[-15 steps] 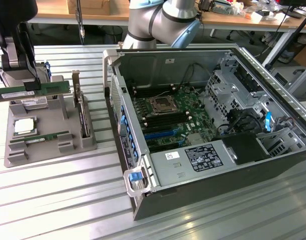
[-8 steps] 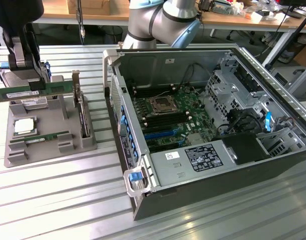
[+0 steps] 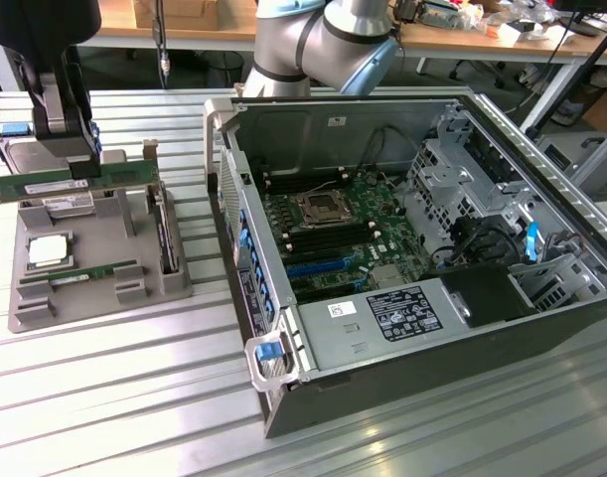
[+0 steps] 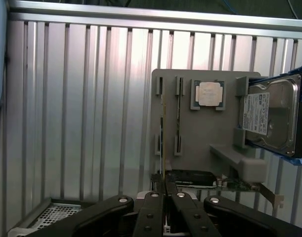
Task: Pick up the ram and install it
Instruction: 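Pick up the ram and move it above insertion slot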
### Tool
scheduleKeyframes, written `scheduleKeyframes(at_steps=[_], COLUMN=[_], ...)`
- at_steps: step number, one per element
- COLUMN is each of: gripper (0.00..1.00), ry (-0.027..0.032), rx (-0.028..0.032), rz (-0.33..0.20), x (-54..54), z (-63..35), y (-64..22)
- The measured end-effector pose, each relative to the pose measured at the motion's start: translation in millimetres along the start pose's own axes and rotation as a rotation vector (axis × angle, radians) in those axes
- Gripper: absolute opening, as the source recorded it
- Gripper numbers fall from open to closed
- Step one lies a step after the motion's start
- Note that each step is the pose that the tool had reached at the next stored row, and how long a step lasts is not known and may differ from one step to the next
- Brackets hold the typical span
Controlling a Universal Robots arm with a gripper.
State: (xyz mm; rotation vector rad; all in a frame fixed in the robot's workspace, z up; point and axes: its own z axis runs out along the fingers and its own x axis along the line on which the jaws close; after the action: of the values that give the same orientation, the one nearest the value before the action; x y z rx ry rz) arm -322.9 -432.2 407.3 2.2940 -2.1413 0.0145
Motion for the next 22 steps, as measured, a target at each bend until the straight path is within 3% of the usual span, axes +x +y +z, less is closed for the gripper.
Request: scheduleKeyframes(at_steps=[22], gripper=[0.12], ry=[0.0038], rx=[-0.0001], rz=[0.0], x=[1.4], z=[0.2], y=[-20.9])
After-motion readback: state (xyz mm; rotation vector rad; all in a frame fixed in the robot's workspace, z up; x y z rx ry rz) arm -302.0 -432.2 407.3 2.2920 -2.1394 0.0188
